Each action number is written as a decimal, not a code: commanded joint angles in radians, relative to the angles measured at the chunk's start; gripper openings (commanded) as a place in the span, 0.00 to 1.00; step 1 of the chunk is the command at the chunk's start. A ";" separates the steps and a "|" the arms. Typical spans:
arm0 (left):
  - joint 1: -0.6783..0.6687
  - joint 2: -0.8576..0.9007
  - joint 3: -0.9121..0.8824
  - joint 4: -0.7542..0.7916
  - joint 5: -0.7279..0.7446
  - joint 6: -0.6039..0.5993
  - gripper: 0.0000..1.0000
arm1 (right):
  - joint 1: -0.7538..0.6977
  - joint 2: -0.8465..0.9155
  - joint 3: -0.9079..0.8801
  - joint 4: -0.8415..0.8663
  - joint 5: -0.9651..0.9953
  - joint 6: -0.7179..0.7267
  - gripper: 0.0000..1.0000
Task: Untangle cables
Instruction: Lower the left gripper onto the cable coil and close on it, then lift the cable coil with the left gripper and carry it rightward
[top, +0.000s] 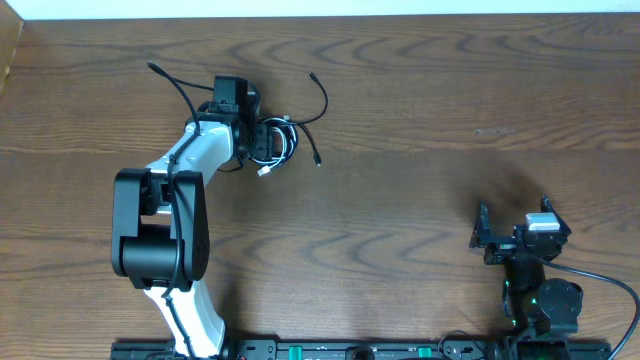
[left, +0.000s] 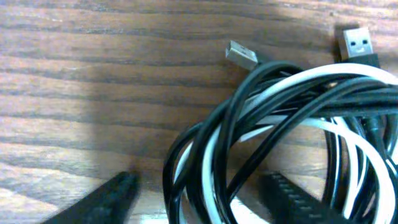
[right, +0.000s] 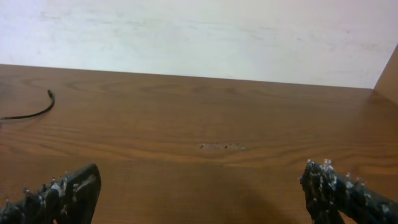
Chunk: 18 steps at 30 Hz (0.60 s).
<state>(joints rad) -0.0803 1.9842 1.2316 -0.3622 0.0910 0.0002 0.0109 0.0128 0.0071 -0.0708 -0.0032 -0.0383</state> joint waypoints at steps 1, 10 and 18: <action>0.002 0.015 -0.003 -0.003 -0.006 -0.002 0.50 | 0.010 0.001 -0.002 -0.005 0.009 -0.011 0.99; 0.002 -0.018 -0.003 -0.003 -0.004 -0.008 0.08 | 0.010 0.001 -0.002 -0.005 0.009 -0.011 0.99; 0.002 -0.172 -0.003 -0.008 0.079 -0.023 0.08 | 0.010 0.001 -0.002 -0.005 0.009 -0.011 0.99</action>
<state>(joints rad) -0.0803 1.9247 1.2251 -0.3660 0.1150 -0.0048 0.0109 0.0128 0.0071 -0.0711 -0.0032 -0.0383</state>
